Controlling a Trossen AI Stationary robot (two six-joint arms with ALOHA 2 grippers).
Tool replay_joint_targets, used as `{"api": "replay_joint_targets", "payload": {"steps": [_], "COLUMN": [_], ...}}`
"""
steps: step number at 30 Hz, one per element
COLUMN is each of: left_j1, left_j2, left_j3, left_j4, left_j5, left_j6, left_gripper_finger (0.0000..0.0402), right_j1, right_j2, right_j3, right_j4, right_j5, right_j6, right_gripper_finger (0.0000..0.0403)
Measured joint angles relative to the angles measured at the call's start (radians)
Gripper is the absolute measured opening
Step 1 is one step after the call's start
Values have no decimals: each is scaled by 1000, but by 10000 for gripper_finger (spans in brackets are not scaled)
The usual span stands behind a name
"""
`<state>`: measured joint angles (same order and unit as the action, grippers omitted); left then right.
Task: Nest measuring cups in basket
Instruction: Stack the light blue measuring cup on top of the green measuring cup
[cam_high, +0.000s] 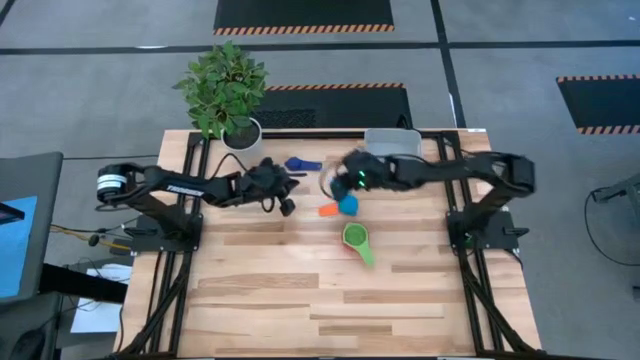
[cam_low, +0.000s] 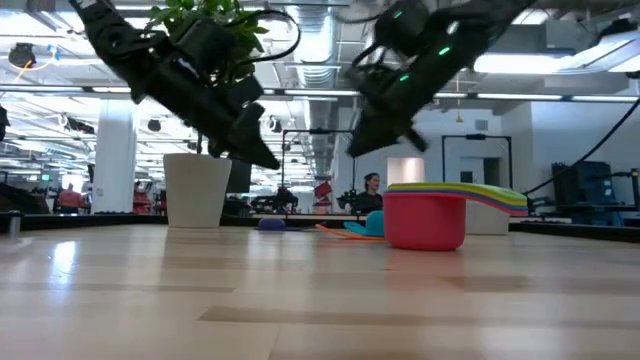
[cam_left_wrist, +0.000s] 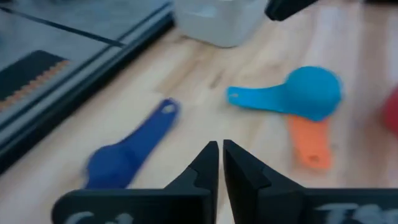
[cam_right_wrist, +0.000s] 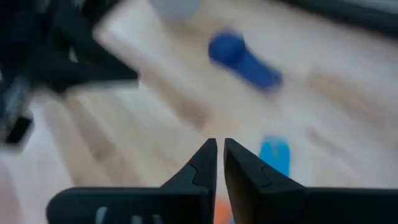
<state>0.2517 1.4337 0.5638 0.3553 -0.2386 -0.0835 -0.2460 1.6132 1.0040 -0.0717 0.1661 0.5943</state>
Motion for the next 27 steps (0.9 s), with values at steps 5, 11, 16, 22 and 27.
{"api": "replay_joint_targets", "payload": {"steps": [5,11,16,22,27], "left_j1": [64,133,161,188,201], "left_j2": [-8,38,92,159,189], "left_j3": [-51,-60,-59,-58,-56], "left_j4": [54,40,63,87,117], "left_j5": [-15,-1,15,25,54], "left_j6": [19,38,78,88,88], "left_gripper_finger": [41,68,75,76,76], "right_j1": [-102,-198,-209,-183,-173], "right_j2": [173,357,449,477,477], "right_j3": [187,392,513,548,548], "right_j4": [-120,-347,-593,-651,-651], "right_j5": [-43,-207,-245,-253,-251], "right_j6": [-19,-44,-114,-205,-207], "right_gripper_finger": [76,122,160,212,269]}}
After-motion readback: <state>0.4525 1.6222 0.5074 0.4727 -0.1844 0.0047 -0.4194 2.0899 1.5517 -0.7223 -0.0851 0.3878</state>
